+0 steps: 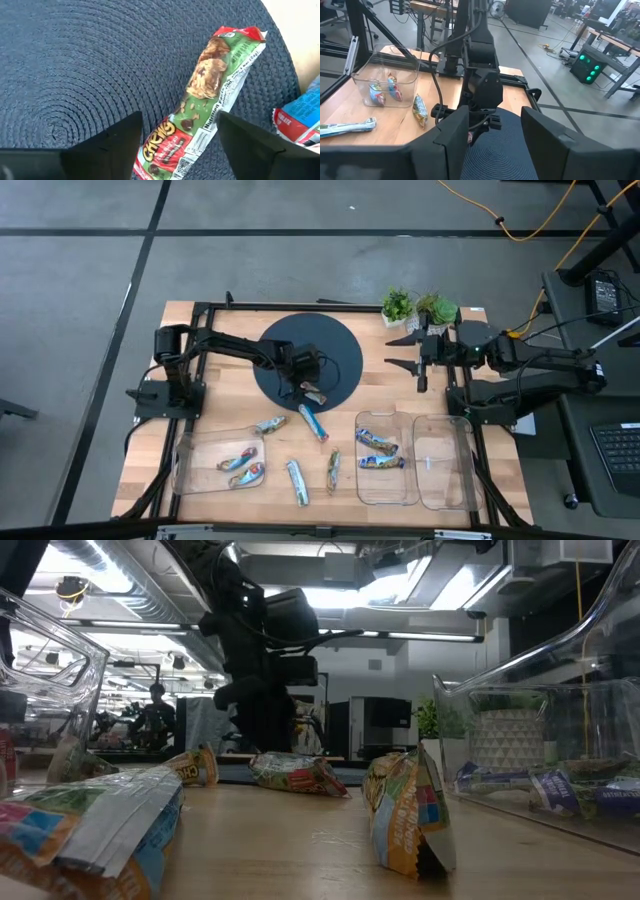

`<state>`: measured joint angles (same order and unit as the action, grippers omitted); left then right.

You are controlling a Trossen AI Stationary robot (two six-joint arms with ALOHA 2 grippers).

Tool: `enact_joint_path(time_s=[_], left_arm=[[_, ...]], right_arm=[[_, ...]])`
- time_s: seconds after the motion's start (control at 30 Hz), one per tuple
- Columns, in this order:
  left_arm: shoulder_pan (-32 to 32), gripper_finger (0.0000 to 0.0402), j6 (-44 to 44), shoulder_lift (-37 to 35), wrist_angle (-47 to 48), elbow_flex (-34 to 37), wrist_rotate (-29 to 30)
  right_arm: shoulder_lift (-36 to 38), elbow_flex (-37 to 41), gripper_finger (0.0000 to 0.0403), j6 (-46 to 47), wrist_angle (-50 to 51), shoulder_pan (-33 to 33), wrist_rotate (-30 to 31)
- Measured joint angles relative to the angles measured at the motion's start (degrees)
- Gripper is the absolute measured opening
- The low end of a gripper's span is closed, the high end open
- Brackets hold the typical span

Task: Pick and place Granola Bars by type
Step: Put the red granola bar into the left transparent bin

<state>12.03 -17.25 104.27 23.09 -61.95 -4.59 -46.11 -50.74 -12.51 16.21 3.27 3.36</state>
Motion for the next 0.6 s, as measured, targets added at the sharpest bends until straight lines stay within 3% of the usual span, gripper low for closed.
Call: enact_joint_path(time_s=[0.2, 0.6], left_arm=[[-0.1, 0.0195, 1.6, 0.0, 1.4, 0.0, -4.3], [-1.2, 0.0098, 4.1, 0.0, 2.4, 0.0, -4.1]], right_arm=[[0.0, 0.0, 0.0184, 0.0, 0.0, 0.0, 0.0], [0.0, 0.0, 0.0184, -0.2, 0.5, 0.0, 0.0]])
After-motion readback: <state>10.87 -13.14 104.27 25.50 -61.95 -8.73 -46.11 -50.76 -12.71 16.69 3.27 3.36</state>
